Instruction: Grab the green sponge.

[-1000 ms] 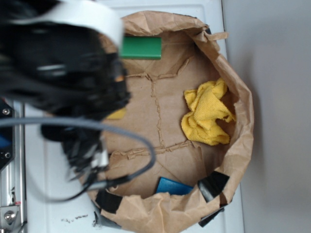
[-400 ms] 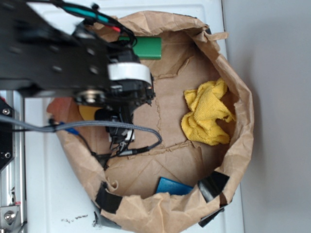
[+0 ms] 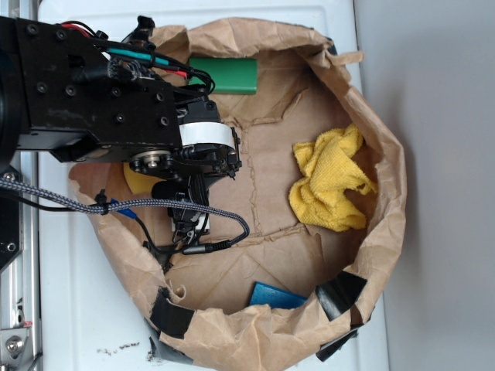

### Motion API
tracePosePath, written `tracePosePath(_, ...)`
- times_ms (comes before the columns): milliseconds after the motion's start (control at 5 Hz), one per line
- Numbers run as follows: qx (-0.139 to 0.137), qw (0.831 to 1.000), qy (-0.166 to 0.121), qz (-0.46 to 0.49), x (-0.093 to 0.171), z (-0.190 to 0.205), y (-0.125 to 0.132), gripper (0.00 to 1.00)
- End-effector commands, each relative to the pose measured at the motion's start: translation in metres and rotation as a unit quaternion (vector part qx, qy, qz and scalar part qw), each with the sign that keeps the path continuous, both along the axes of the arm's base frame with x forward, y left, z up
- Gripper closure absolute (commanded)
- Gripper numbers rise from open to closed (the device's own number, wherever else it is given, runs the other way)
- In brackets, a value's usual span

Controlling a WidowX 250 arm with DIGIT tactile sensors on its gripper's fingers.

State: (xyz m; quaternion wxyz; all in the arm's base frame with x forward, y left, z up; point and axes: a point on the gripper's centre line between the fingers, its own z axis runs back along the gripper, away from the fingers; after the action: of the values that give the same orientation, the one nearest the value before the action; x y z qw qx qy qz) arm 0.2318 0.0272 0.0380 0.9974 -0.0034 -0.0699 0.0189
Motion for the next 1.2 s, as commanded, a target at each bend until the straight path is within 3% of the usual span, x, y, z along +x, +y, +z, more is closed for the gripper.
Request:
tracePosePath(0, 0.003, 1.000, -0.013, 0.011, 0.005, 0.006, 0.006, 0.00)
tracePosePath(200, 0.003, 1.000, -0.013, 0.011, 0.005, 0.006, 0.006, 0.00)
tracePosePath(400, 0.020, 0.999, 0.009, 0.033, -0.001, 0.001, 0.014, 0.00)
tracePosePath(800, 0.005, 0.999, 0.032, -0.010, 0.031, 0.004, 0.027, 0.00)
tracePosePath(1000, 0.019, 0.999, 0.036, -0.024, 0.033, -0.009, 0.027, 0.00)
